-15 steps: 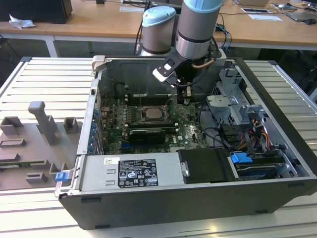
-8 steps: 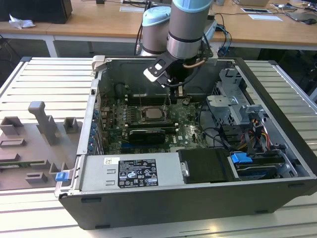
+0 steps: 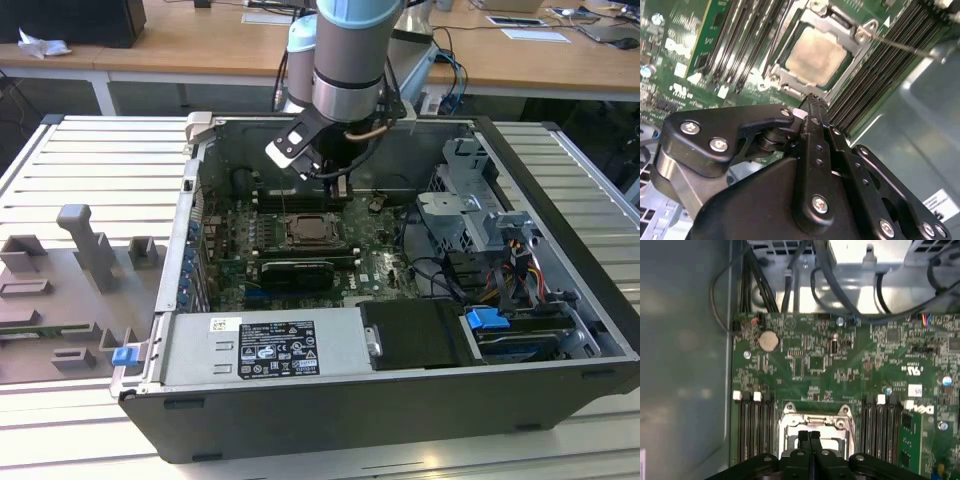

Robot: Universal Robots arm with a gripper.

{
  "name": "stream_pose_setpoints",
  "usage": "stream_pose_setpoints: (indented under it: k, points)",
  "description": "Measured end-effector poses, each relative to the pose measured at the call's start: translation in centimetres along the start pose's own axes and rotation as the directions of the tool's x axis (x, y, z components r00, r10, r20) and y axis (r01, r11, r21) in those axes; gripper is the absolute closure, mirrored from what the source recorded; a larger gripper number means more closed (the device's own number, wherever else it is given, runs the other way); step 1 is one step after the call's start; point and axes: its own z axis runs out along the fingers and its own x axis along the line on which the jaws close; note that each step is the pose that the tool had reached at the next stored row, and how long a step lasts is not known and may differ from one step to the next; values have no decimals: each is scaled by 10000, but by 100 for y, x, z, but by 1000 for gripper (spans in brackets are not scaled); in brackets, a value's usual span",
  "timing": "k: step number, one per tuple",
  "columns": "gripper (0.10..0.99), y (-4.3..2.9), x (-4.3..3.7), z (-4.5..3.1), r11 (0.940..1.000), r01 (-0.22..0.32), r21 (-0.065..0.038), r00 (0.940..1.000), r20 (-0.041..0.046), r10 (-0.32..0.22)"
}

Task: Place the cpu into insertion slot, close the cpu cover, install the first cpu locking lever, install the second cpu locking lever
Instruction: 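Close the cpu cover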

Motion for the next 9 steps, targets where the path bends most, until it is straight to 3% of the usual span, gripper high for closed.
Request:
stream_pose_setpoints:
  k: [9]
  points:
    - [976, -126, -16, 187, 10000, 2, -1, 10000, 0, -2]
